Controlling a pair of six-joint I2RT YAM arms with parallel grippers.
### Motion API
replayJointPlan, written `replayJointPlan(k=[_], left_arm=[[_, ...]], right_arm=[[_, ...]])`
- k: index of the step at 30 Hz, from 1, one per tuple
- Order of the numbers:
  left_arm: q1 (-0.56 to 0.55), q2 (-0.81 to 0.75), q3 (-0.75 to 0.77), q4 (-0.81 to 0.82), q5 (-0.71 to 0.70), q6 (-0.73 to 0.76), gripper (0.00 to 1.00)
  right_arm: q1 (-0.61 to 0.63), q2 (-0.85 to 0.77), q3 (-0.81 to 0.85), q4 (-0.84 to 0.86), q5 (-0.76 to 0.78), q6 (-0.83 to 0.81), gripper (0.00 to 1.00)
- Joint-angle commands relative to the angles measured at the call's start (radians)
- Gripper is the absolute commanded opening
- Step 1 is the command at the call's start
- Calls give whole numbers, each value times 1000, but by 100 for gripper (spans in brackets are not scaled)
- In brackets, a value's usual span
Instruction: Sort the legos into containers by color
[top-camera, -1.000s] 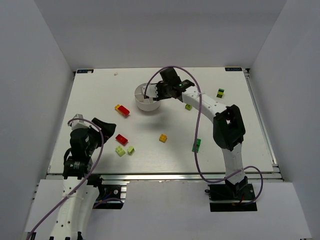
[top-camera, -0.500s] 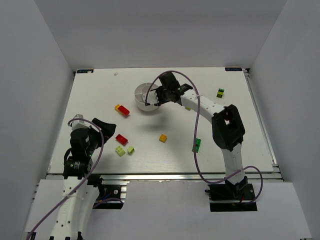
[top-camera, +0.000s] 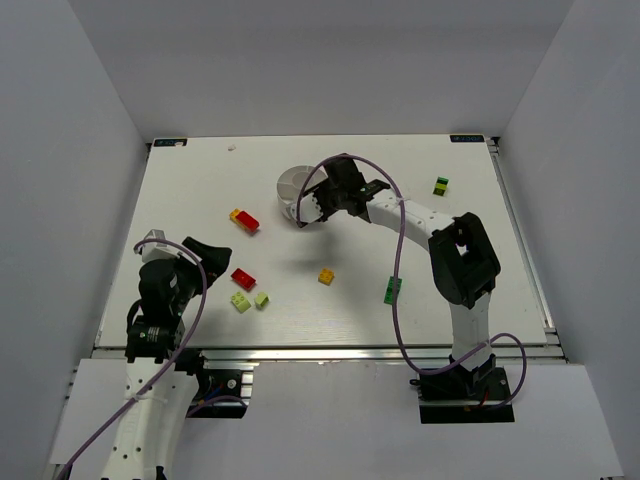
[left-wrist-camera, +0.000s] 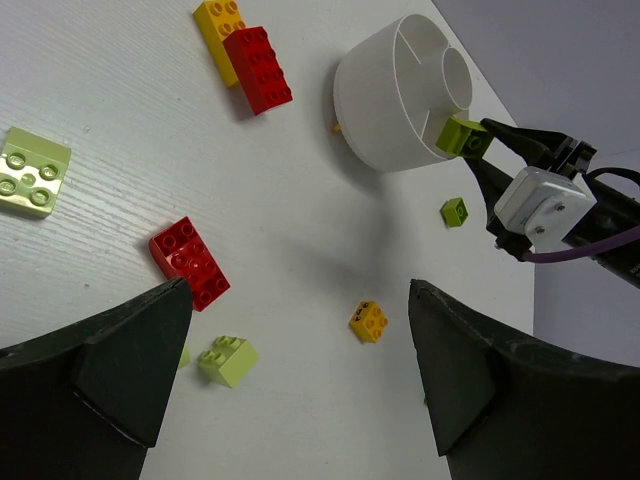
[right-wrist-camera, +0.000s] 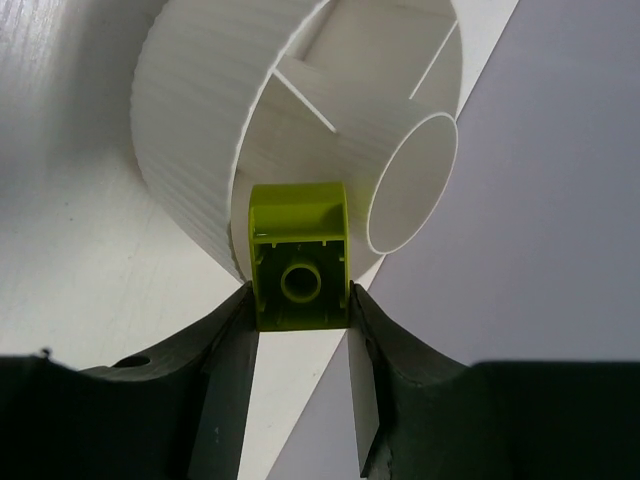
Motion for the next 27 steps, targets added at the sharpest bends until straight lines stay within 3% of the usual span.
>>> replayJointPlan(k=[1,9,27], left_arm=[[-1,-6,-13,11,-2,5,98],[0,-9,-13,13,1,5,98],[-1,0,-7,11,3,9,98]], right_arm=[[4,-43,3,30,-19,-75,9],[7,-21,18,13,-11,-90,41],[2,18,83,-9,-2,55,51]])
